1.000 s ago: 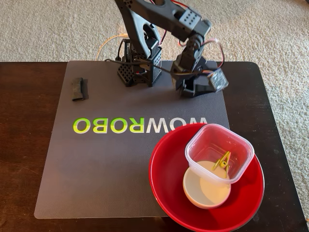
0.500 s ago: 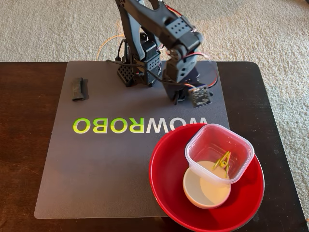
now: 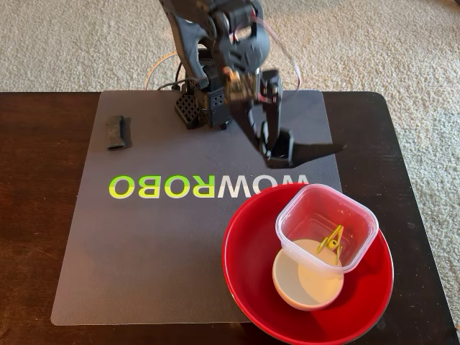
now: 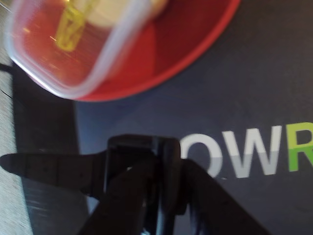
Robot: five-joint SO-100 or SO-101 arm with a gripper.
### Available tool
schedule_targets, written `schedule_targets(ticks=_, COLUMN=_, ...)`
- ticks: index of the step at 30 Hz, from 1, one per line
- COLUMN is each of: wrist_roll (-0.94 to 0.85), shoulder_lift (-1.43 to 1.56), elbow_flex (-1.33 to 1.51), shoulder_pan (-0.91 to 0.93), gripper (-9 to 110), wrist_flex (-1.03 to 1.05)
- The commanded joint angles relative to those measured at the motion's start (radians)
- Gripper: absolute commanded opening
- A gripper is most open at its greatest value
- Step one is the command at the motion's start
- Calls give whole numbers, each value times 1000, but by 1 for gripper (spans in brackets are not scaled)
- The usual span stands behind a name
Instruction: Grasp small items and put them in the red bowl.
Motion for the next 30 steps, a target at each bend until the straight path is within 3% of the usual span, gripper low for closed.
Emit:
schedule_targets(ticks=1, wrist_roll=-66, shoulder_lift=20, elbow_flex=-109, shoulder_pan=15, gripper=0, wrist_flex=-43)
schedule_targets(ticks=4, wrist_roll=-135, shoulder_lift=-98, elbow_flex=-216, shoulder_pan=25, gripper=0, wrist_flex=-114)
schedule_targets(ticks=14, wrist_roll=-236, shoulder_lift=-893, elbow_flex=-896, shoulder_pan=49, gripper=0, wrist_flex=-126)
schedule_targets(ticks=18, wrist_roll=-247, shoulder_lift=-1069, elbow_flex=-969, shoulder_pan=75, gripper=0, wrist_flex=-133)
schedule_targets(ticks=21, wrist_roll=-242, shoulder_lift=-1135, elbow_flex=-965, shoulder_pan=100, gripper=2, wrist_flex=-133)
schedule_targets(ticks=25, wrist_roll=-256, shoulder_lift=-1120, elbow_flex=-942, shoulder_pan=144, gripper=22, wrist_flex=-123)
schedule_targets(ticks=30, wrist_roll=-313, shoulder_lift=-936, elbow_flex=-902, shoulder_pan=183, gripper=31, wrist_flex=-63)
